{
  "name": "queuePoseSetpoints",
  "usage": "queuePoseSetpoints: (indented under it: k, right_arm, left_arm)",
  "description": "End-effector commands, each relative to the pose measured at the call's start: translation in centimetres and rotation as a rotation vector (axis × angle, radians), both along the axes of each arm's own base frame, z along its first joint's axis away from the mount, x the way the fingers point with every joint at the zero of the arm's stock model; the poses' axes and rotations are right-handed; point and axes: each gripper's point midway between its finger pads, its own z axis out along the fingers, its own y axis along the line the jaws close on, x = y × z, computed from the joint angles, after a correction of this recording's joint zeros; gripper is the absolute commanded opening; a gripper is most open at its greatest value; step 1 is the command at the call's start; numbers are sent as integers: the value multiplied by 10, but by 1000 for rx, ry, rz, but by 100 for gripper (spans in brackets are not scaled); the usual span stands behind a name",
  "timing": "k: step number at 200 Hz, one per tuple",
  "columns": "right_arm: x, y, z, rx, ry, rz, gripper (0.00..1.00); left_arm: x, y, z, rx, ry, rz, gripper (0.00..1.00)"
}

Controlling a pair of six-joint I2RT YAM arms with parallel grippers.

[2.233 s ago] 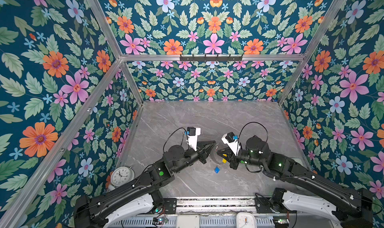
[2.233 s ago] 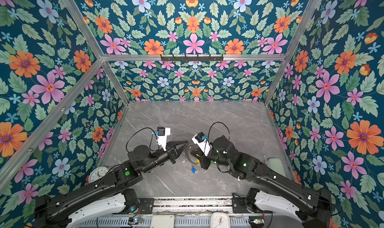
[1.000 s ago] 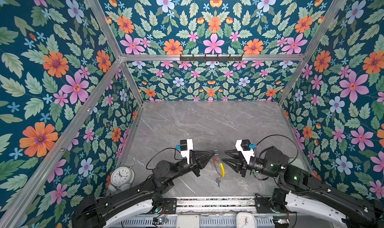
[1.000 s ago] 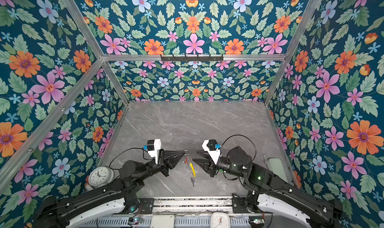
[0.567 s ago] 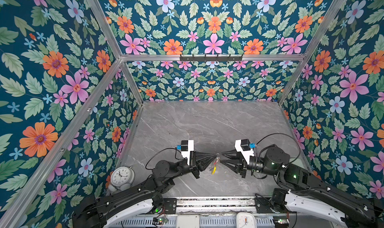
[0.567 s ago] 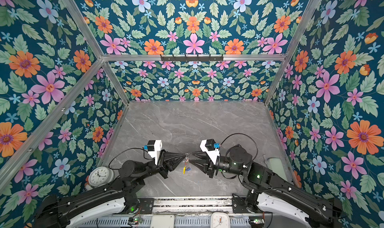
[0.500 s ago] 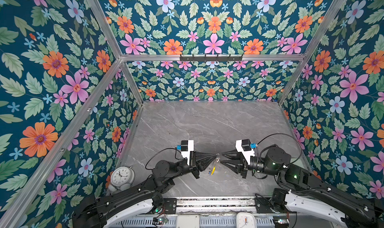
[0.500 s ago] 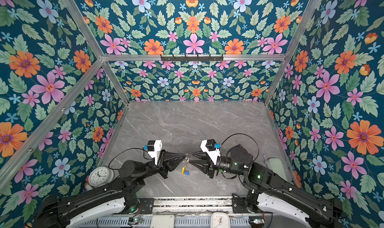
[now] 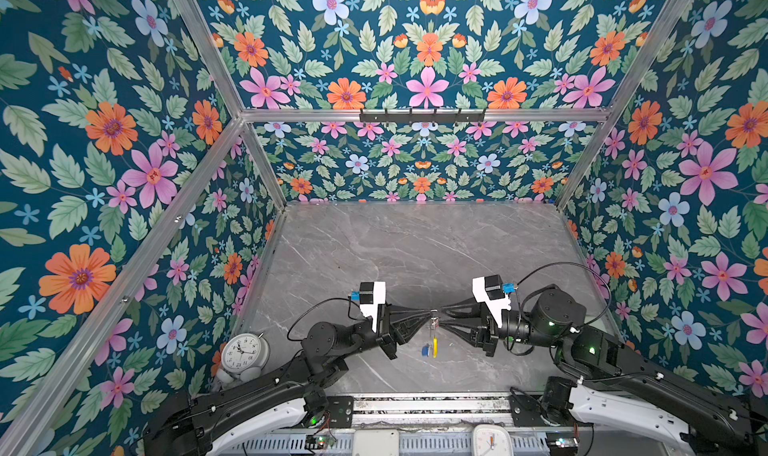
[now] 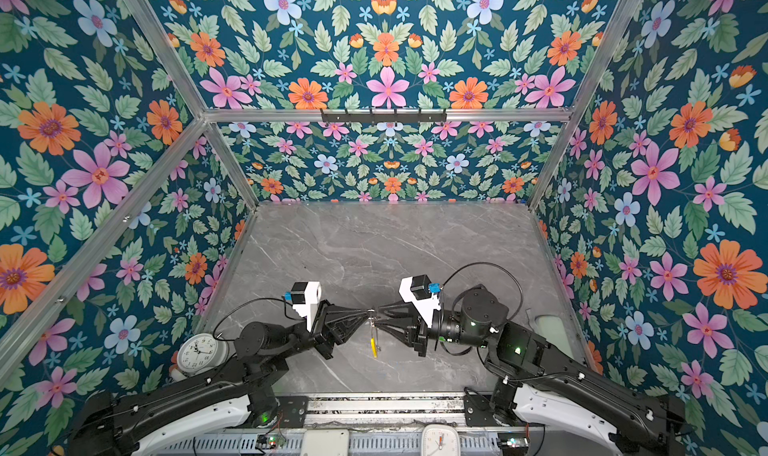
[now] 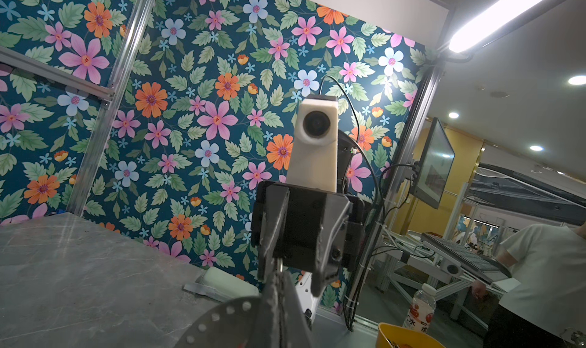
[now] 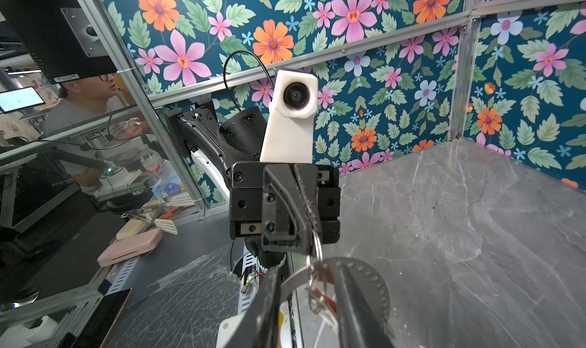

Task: Remove the keys from the keyring

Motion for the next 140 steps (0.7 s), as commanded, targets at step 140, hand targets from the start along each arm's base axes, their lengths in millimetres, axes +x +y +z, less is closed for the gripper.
queuePoseSetpoints:
  k: [140]
  right_arm:
    - [0, 7, 9, 50, 86, 106, 0]
  left_arm:
    - [-2, 5, 9, -43, -14, -5, 0]
